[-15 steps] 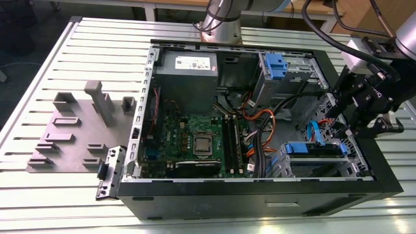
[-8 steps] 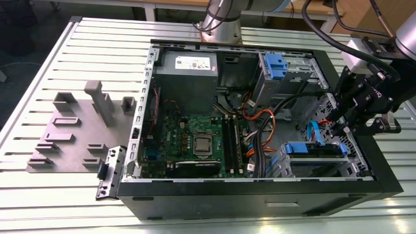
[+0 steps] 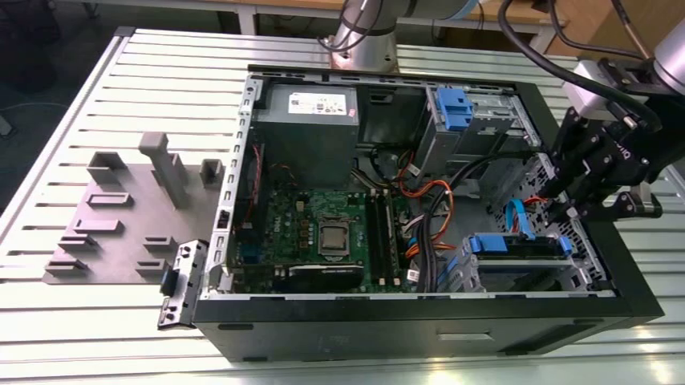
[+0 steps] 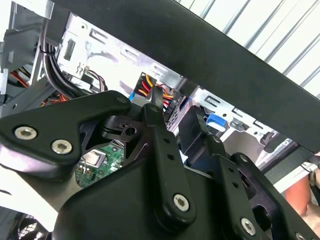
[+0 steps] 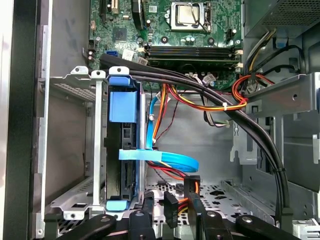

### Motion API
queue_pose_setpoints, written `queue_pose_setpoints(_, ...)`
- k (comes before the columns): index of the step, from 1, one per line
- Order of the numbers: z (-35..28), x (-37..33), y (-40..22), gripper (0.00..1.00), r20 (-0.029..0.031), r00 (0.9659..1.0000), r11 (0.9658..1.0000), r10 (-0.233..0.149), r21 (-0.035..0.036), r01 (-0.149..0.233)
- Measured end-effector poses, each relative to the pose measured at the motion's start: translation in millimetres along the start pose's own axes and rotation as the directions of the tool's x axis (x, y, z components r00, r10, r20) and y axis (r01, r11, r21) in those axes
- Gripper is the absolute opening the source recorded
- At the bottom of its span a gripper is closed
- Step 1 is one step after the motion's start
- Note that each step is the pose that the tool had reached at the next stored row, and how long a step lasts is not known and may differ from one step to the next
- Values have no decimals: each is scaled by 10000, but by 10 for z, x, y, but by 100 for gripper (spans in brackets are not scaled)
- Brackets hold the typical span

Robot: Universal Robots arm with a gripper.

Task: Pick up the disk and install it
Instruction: 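Insert the second disk wire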

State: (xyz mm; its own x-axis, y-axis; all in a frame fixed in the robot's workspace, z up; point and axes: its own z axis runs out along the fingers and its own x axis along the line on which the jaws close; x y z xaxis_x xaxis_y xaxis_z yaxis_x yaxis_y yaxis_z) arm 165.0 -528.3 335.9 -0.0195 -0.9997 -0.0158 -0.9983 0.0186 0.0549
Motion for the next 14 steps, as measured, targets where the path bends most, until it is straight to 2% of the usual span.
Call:
queue_pose_setpoints(5, -17, -4, 1, 40, 3, 10000, 10000, 0, 0, 0)
queue_pose_setpoints(9, -21, -6, -32, 40, -2, 10000, 10000, 0, 0, 0)
queue_pose_setpoints(14, -40, -6, -35, 40, -1, 10000, 10000, 0, 0, 0)
